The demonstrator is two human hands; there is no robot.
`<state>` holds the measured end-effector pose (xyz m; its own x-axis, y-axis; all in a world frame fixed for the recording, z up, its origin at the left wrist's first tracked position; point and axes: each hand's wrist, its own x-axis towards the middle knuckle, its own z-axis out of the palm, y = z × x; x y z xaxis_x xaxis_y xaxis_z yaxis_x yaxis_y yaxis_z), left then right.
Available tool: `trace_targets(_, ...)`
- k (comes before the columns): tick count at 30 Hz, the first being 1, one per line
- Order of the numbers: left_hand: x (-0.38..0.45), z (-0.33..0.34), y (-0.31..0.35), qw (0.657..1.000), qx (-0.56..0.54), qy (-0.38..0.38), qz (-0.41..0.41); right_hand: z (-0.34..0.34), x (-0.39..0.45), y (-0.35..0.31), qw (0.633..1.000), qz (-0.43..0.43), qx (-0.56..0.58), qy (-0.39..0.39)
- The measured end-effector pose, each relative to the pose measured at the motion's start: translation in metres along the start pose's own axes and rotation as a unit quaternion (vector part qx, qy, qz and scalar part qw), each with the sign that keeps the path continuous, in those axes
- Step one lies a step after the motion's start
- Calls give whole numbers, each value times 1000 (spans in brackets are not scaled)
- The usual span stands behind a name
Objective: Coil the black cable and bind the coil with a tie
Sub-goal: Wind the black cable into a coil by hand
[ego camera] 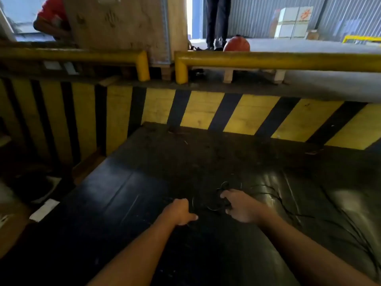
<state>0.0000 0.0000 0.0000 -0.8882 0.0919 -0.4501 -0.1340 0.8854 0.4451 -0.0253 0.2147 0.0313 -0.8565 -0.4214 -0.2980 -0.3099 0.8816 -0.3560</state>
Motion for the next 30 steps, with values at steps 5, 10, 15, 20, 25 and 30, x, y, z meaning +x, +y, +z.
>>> trace_targets(5,33,28,-6,996,-67,62,6,24,55,-26,998,-44,-41,31)
trace_targets(10,49,45,-14,992,-98,82,13,47,92,-34,996,-40,-76,-14)
trace_targets(15,51,1,-10,985,-145,36,92,50,92,-22,999,-33,-21,37)
trace_targets(20,28,-70,14,986,-71,-45,146,-11,56,-19,986,-54,54,145)
trace_targets(25,-19,-127,60,978,-6,-31,205,-106,-5,-21,963,-82,29,257)
trace_targets(30,-90,-161,116,969,-42,-45,239,-177,-76,-11,934,-80,7,348)
